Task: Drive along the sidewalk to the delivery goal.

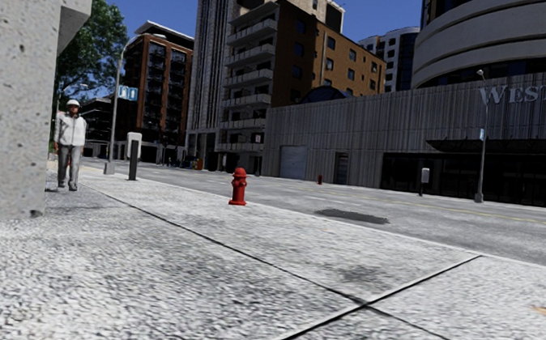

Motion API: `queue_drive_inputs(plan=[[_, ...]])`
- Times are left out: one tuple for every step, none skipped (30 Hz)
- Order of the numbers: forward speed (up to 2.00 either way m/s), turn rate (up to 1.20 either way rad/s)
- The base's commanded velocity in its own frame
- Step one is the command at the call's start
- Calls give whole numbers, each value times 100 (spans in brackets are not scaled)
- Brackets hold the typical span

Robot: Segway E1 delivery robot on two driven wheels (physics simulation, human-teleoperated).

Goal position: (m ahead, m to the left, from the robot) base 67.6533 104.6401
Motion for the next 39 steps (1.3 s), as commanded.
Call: queue_drive_inputs(plan=[[200, 36], [200, 36], [200, 36], [200, 36], [200, 36], [200, 36], [200, 36], [200, 36], [200, 36], [200, 36], [200, 36], [200, 36], [200, 36], [200, 36], [200, 35], [200, 28], [200, 24], [200, 24], [200, 24], [200, 24], [200, 21], [200, 18], [200, 17], [200, 17], [200, 17], [200, 17], [200, 17], [200, 17], [200, 17], [200, 22], [200, 26], [200, 28], [200, 28], [200, 29], [200, 32], [200, 35], [200, 37], [200, 37], [200, 38]])
